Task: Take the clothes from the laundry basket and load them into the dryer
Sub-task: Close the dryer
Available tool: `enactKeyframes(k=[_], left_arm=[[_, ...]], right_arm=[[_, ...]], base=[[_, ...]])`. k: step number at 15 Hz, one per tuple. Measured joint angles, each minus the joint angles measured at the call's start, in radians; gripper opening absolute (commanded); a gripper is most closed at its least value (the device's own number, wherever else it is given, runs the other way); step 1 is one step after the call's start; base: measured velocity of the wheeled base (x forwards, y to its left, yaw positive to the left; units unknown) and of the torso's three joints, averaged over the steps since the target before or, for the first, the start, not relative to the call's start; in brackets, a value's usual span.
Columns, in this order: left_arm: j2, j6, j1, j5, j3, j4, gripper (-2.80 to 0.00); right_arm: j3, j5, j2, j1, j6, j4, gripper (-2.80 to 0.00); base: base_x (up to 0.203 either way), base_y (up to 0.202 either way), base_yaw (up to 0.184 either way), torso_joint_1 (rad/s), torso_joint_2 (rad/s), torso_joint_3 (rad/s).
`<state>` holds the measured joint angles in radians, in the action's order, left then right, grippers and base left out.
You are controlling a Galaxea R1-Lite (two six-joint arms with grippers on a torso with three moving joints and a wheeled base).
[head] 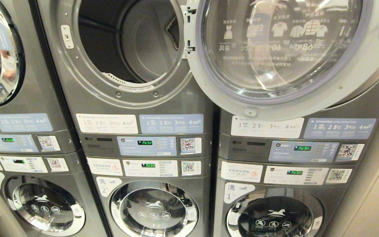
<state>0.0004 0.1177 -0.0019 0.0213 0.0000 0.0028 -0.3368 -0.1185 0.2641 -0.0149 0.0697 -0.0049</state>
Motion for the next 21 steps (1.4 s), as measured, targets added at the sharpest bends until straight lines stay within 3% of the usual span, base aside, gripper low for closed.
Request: enactKeyframes(k=[4,7,10,15,21], left_arm=[[0.000,0.000,0.000,0.000,0.000,0.000,-2.80],[0.000,0.000,0.001,0.000,0.000,0.000,-2.80],[0.000,-0.001,0.000,0.000,0.000,0.001,-2.80],[0.000,-0.033,0.000,-0.010,0.000,0.000,-2.80],[0.000,-0.035,0.000,-0.011,0.000,0.000,-2.80]], right_arm=[[-0.352,-0.159,0.499,-0.005,0.210,-0.063,-2.80],[-0.500,-0.230,0.794,-0.008,0.300,-0.218,-2.80],[-0.588,-0.213,0.971,-0.009,0.314,-0.335,-2.80],[-0.614,-0.162,1.125,-0.014,0.309,-0.483,-2.80],[-0.614,-0.132,1.197,-0.017,0.312,-0.545,-2.80]], base=[[0.000,0.000,0.000,0.000,0.00,0.000],[0.000,0.000,0.000,0.000,0.00,0.000],[0.000,0.000,0.000,0.000,0.00,0.000],[0.000,0.000,0.000,0.000,0.00,0.000],[0.000,0.000,0.000,0.000,0.00,0.000]])
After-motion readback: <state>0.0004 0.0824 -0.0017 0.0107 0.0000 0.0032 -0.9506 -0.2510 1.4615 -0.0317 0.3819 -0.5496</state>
